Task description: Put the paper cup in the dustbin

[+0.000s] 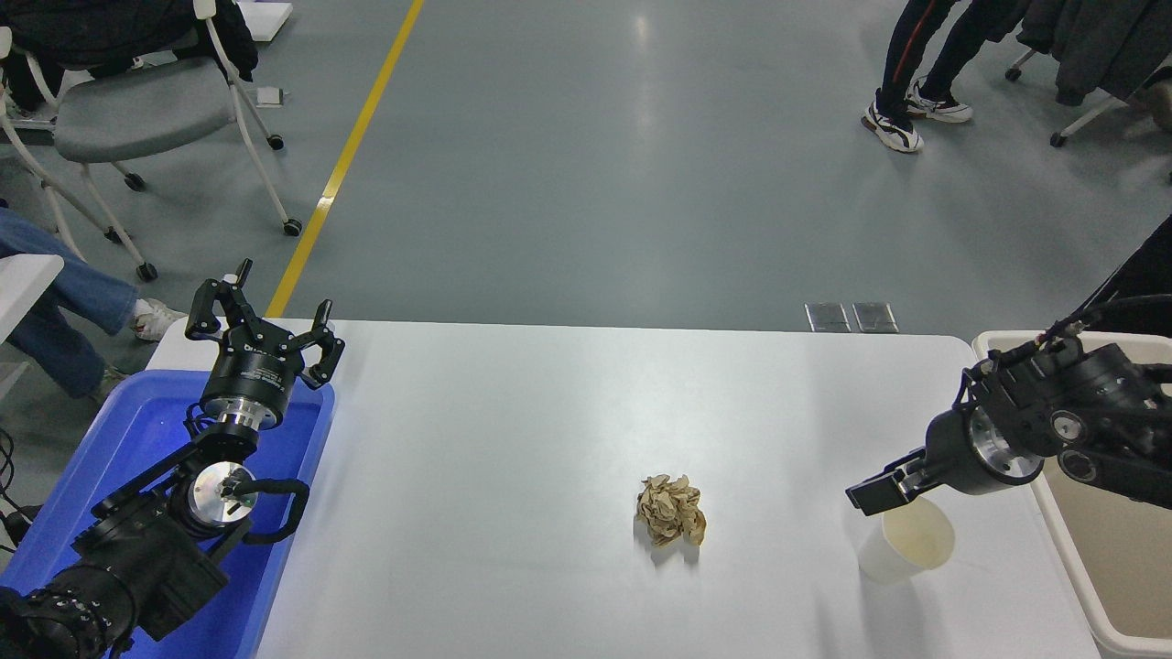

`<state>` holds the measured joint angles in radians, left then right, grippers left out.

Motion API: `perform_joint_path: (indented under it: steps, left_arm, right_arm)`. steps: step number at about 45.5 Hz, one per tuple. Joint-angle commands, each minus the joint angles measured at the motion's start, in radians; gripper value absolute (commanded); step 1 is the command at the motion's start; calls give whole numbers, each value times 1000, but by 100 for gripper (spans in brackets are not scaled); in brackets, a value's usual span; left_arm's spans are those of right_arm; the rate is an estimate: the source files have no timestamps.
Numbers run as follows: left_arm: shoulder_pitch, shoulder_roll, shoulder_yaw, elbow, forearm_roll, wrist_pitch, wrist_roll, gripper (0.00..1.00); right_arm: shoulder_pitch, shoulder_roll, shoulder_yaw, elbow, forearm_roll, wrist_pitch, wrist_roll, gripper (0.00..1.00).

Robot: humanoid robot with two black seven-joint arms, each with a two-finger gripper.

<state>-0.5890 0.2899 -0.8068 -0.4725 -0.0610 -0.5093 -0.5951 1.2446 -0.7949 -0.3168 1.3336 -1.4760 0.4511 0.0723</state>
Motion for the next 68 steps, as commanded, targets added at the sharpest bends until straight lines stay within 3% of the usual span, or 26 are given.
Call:
perform_joint_path:
  steps: [1,24,30,37,42,45,47,51,54,68]
  left_arm:
    - [0,0,0,0,0,0,-2,100]
    - [0,0,0,0,0,0,0,100]
    - [0,0,0,0,0,0,0,100]
    - [0,0,0,0,0,0,0,100]
    - [0,0,0,0,0,0,0,100]
    - [0,0,0,0,0,0,0,100]
    - [0,0,0,0,0,0,0,100]
    - [0,0,0,0,0,0,0,100]
    - [0,0,0,0,0,0,0,100]
    - [0,0,0,2,0,0,0,100]
  right_arm:
    - [-40,-3,-15,-65,-29,-3,18,99]
    - [-123,-15,7,-126,-27,-55,21,97]
    - [-136,-17,10,-128,-27,-55,23,84]
    - [-142,-17,8,-129,-26,-74,23,80]
    - [-142,-17,8,-133,-26,-84,23,63]
    - [-143,-17,7,-133,-26,-84,23,36]
    - [-143,-17,10,-134,-26,-86,23,29]
    - [-142,-17,5,-133,-21,-86,24,5]
    - [-142,-17,1,-131,-18,-84,24,0]
    - [-139,-18,-2,-128,-18,-84,99,0]
